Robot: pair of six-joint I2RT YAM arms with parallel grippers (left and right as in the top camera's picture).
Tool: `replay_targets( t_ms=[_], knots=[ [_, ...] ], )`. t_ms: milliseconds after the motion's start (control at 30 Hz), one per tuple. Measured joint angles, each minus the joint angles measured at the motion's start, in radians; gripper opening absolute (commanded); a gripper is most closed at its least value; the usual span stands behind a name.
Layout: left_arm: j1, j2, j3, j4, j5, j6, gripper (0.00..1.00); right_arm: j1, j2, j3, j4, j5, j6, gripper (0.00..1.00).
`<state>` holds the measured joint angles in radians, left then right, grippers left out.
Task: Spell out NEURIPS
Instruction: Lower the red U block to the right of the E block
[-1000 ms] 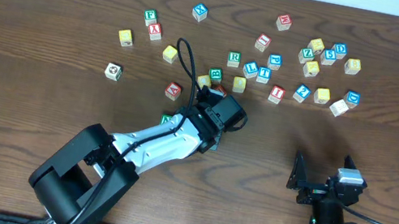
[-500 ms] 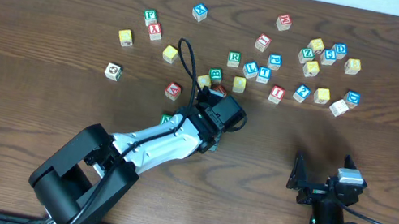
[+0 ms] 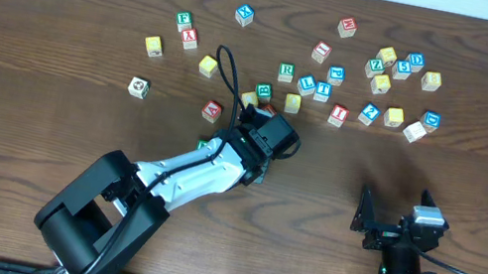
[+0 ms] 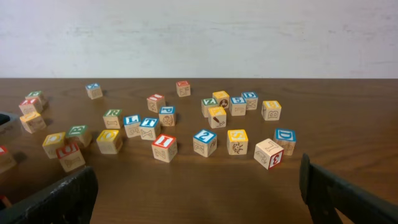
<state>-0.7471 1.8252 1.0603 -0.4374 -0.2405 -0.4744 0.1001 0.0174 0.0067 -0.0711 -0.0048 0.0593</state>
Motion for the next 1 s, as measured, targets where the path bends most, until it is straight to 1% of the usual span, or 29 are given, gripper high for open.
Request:
replay_targets(
  t_ms=[1000],
  knots=[
    [0.013, 0.0, 0.0, 0.0, 0.0, 0.001, 0.08, 0.0, 0.0, 0.0, 0.0, 0.0, 0.0, 0.99]
  ],
)
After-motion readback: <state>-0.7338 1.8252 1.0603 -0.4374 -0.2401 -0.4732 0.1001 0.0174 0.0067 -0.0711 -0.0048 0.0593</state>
